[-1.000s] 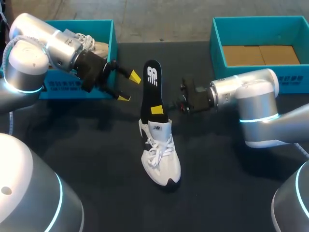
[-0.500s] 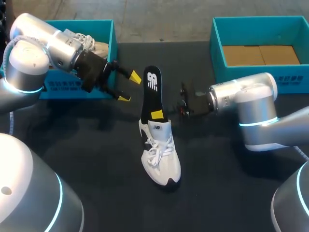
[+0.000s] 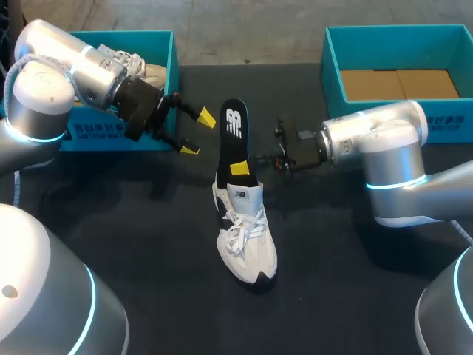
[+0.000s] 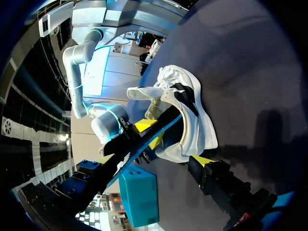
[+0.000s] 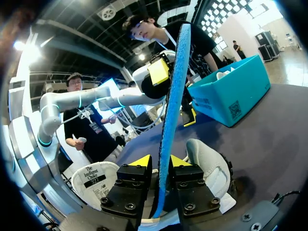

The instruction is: Take the shoe out of the shoebox, open the shoe tongue, remove and reinsert the insole, then place the shoe into the shoebox

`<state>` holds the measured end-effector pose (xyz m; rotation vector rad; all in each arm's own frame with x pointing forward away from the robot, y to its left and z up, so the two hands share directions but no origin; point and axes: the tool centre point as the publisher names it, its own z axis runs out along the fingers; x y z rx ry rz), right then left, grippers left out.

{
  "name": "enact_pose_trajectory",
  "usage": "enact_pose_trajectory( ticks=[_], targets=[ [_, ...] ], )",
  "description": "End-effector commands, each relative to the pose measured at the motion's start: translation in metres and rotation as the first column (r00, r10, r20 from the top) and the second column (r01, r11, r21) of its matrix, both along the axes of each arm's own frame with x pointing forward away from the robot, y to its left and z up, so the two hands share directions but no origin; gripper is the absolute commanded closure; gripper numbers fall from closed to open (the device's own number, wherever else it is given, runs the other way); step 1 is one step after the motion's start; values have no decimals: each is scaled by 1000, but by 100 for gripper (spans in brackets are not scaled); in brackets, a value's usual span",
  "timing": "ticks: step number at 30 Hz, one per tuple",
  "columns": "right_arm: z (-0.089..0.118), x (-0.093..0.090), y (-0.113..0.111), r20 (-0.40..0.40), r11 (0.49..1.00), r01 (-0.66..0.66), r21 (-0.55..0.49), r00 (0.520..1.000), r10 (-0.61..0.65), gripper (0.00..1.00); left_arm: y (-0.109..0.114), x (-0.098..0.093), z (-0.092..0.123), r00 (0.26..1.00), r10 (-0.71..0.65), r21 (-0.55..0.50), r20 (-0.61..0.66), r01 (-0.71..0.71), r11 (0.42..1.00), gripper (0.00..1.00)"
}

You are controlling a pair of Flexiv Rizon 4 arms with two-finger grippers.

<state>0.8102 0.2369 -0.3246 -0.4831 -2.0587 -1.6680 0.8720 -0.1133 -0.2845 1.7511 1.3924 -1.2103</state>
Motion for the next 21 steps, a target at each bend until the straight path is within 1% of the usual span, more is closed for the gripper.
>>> enact_pose_trajectory(
  ticks=[1,3,4,6,9,12,18,21],
  targets=[
    [1,8,4,-1,1000,-19,-9,1000,19,77,1,-3,0,1000,5,1,4,-5,1000,0],
    [-1,12,5,-12,999,-36,-11,999,36,80,1,-4,0,1000,4,2,3,-4,1000,0],
    [-2,14,5,-16,999,-43,-11,999,42,85,1,-4,0,1000,3,3,3,-3,1000,0],
    [-5,15,5,-31,998,-55,-10,998,55,100,0,-4,0,1000,3,4,3,-3,1000,0],
    [-7,14,4,-42,998,-61,-5,997,61,100,-1,-3,1,1000,2,7,5,-2,1000,0],
    [-12,9,3,-61,998,-69,-7,996,69,100,-2,-3,2,1000,2,9,7,-2,1000,0],
    [-23,-7,3,-115,995,-92,-37,989,87,100,-4,-2,2,1000,2,9,8,-2,1000,0],
    [-25,-13,4,-126,994,-96,-42,988,90,100,-5,-2,1,1000,1,7,8,-1,1000,0]
  ],
)
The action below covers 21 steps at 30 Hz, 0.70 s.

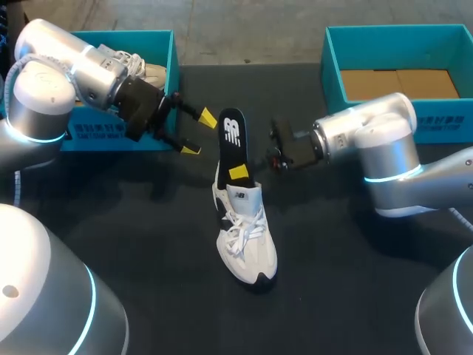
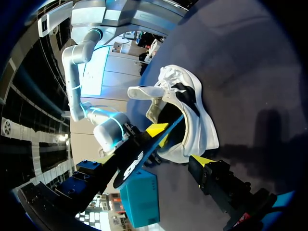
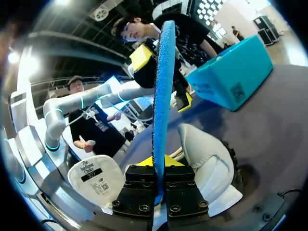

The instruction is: Take the shoe out of the shoebox, open the shoe tongue, remove and reinsert the insole, then place the shoe into the shoebox

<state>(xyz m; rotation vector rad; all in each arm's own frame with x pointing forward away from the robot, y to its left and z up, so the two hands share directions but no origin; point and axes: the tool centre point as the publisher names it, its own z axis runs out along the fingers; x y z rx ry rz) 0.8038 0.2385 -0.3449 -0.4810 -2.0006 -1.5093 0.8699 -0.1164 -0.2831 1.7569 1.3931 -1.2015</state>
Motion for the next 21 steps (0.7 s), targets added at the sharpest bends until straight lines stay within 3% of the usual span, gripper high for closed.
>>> enact_pose_trajectory(
  ticks=[1,7,9,10,21],
  targets=[
    [-5,-8,3,-7,1000,-1,-7,1000,1,100,-3,0,0,1000,0,1,2,0,1000,0],
    [-5,-10,2,-5,1000,8,-12,1000,-8,97,-4,-1,-2,1000,-4,-2,-2,4,1000,0],
    [1,-8,1,12,1000,17,-17,1000,-17,70,-5,-1,-2,1000,-7,-2,-1,7,1000,0],
    [3,-8,0,18,1000,19,-19,1000,-18,68,-5,-1,-2,1000,-8,-3,-1,8,1000,0],
    [19,8,-3,78,999,40,-31,996,-37,68,1,-4,-2,1000,-1,4,2,1,1000,0]
  ],
)
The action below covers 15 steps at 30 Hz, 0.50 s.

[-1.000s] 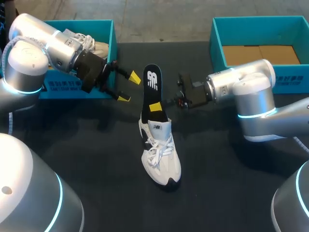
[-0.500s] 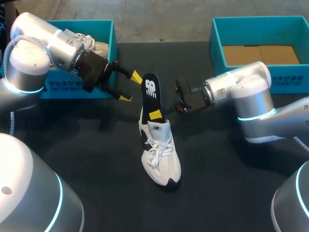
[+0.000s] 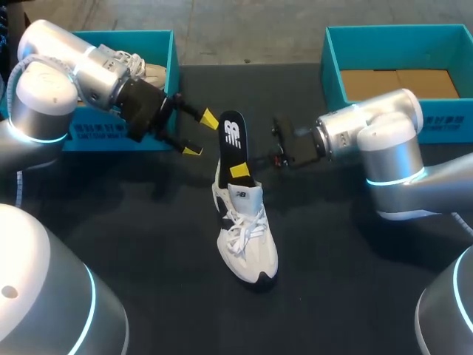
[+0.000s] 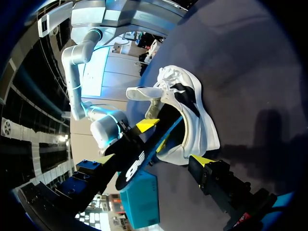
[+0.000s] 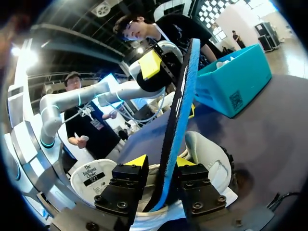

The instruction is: Take the shoe out of the shoebox, open the shoe tongue, remove and reinsert the insole, then place the shoe into the shoebox

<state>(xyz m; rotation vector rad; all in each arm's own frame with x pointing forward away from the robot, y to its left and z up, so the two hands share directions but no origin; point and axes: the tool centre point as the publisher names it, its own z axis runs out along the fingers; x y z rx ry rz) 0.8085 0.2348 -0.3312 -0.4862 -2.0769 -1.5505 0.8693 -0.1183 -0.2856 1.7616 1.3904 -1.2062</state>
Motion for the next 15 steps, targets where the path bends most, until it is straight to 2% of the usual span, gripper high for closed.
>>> enact_pose_trajectory(
  ticks=[1,7,9,11,15],
  targets=[
    [5,5,2,8,1000,-5,-11,1000,5,68,4,-3,1,1000,5,4,4,-5,1000,0],
    [7,17,7,22,1000,-18,-13,1000,19,73,6,-4,2,1000,12,5,6,-12,1000,0],
    [7,20,8,26,1000,-23,-15,999,23,82,6,-4,2,1000,11,5,7,-11,1000,0],
    [6,21,9,26,999,-30,-18,999,30,100,6,-4,2,1000,11,6,7,-11,1000,0],
    [1,19,10,5,999,-45,-24,999,45,100,7,-4,2,1000,12,6,9,-12,1000,0]
  ],
)
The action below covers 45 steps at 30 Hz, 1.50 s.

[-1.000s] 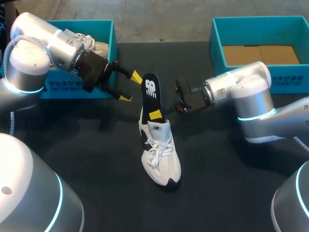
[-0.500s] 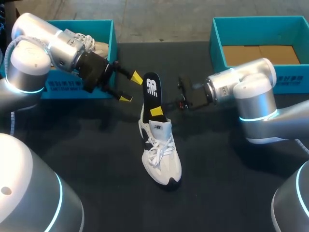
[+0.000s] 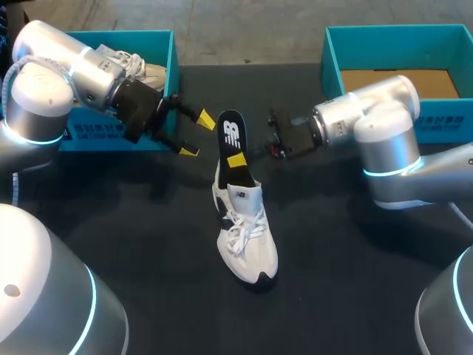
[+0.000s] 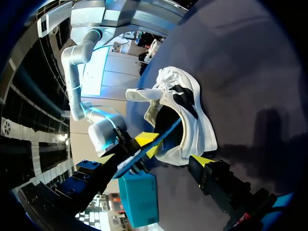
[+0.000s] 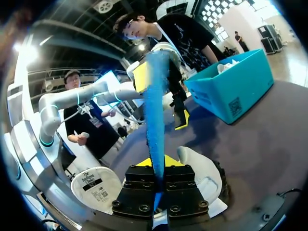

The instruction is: Take the shoe out of the shoebox, open the shoe tongue, remove and reinsert the insole, then place the shoe into the shoebox

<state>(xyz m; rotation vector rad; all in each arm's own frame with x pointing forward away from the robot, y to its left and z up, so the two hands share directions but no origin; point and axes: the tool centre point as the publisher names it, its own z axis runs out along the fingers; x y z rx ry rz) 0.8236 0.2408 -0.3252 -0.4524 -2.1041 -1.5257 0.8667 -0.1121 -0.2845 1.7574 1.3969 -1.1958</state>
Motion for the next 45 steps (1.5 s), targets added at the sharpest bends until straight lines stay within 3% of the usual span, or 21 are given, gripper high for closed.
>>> enact_pose_trajectory(
  ticks=[1,17,19,21,23,33,45],
  targets=[
    [-6,2,5,-17,1000,-18,-3,1000,18,100,1,-2,1,1000,4,3,5,-4,1000,0],
    [-27,-39,12,-146,998,-50,-33,988,44,100,1,-4,1,1000,4,-2,6,-4,1000,0],
    [-27,-39,11,-147,998,-48,-35,988,43,98,1,-4,1,1000,1,-2,6,-1,1000,0],
    [-23,-38,10,-129,999,-36,-41,991,31,76,0,-4,1,1000,-3,-2,6,3,1000,0],
    [-19,-35,8,-108,998,-24,-50,994,19,67,0,-4,2,1000,-6,-2,7,6,1000,0],
    [-2,-29,4,-48,998,0,-60,999,-3,66,2,-6,3,1000,-8,-5,16,9,1000,0],
    [-3,-7,-1,-16,998,17,-54,1000,-18,65,5,-12,2,1000,6,-4,15,-6,1000,0]
  ],
)
